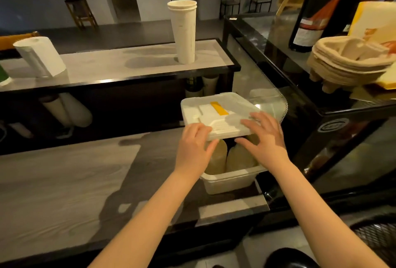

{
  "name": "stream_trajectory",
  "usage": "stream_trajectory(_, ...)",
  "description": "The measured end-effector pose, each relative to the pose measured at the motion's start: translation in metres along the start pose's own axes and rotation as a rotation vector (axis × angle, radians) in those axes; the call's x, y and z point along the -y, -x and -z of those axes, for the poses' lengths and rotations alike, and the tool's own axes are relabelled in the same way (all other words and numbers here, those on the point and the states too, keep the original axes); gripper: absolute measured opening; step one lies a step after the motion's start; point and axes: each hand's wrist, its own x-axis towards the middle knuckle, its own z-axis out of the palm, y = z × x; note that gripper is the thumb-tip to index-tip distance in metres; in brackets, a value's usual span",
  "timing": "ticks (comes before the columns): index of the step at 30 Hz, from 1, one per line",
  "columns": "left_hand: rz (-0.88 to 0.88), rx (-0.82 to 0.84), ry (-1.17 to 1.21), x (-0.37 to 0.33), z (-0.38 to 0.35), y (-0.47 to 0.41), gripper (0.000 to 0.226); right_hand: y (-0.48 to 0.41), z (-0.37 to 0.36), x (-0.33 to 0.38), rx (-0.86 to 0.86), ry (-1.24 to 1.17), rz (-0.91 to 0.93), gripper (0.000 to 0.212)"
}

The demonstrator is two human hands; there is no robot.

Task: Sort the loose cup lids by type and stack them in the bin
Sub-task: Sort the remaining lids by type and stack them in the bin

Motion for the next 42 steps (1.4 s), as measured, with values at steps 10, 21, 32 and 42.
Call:
stream_trajectory(10,0.106,0.319,-0.004,-0.005,-0.020,0.058,0.050,0.064,-0.017,-0.023,0.155,0.064,-0.041,0.048)
stream_trajectory(21,0.050,0.653,-0.187,0.006,-0.014,0.043,0.054,0.057,-0.017,-0.020,0.132,-0.002,-0.088,0.049)
stream_trajectory(32,0.033,0.699,-0.245,0.018,-0.019,0.013,0.059,0.032,-0.032,-0.025,0.408,0.112,-0.140,0.086)
stream_trajectory(42,0.037,0.695,-0.261,0.025,-0.020,-0.011,0.051,0.000,-0.039,-0.021,0.435,0.132,-0.190,0.065)
